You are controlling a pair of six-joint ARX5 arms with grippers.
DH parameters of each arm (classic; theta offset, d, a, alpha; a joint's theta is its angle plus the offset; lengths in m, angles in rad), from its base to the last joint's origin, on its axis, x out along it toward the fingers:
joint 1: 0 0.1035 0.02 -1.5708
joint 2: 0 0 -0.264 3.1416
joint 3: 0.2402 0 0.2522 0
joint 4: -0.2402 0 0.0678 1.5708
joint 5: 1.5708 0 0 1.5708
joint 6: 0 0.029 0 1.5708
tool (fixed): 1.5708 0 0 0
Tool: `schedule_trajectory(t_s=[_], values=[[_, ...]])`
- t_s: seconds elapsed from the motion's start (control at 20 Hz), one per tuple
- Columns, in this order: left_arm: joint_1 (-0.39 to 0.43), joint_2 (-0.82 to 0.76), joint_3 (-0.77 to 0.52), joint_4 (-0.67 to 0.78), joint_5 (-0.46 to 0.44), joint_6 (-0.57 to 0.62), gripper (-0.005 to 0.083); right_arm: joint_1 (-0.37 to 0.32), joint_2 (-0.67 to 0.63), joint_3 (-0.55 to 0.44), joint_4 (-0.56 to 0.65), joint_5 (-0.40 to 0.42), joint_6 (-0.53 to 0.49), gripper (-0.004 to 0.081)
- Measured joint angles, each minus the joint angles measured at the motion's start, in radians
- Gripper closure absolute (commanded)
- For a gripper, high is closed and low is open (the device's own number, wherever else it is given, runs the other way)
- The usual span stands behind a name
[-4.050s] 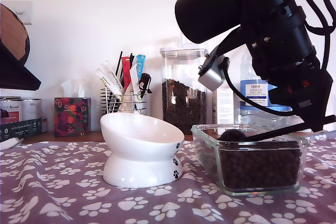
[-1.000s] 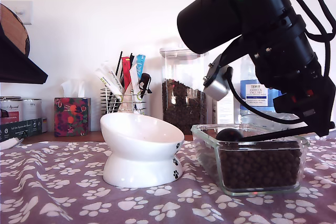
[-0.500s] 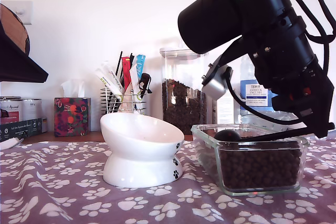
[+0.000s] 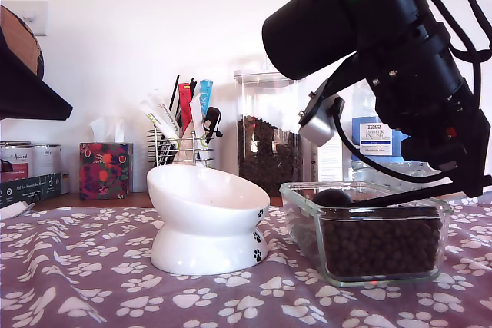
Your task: Measure one spoon of cat food and pour it into the food bowl
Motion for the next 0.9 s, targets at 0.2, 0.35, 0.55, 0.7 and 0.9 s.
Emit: schedule_trajectory(t_s=[0.2,0.35,0.55,0.7,0.9], values=[[0.000,0.000,0.000,0.000,0.002,0.000,0.0793,0.000,0.000,0.000,0.012,0.002,0.020,0.0781],[0.000,0.000,0.000,0.000,0.002,0.000,0.0793,0.000,0.000,0.000,0.011,0.007,0.050,0.0781],[0.000,0.000,0.000,0.000,0.003,0.000,0.0793,-0.010,0.000,0.030,-0.027,0.004,0.091,0.0781],[0.000,0.000,0.000,0.000,0.003,0.000,0.0793,-0.028,0.000,0.060,-0.061,-0.030,0.129,0.0781],[0.000,0.000,0.000,0.000,0.003,0.000,0.0793,-0.056,0.000,0.066,-0.091,-0.179,0.211,0.0781]])
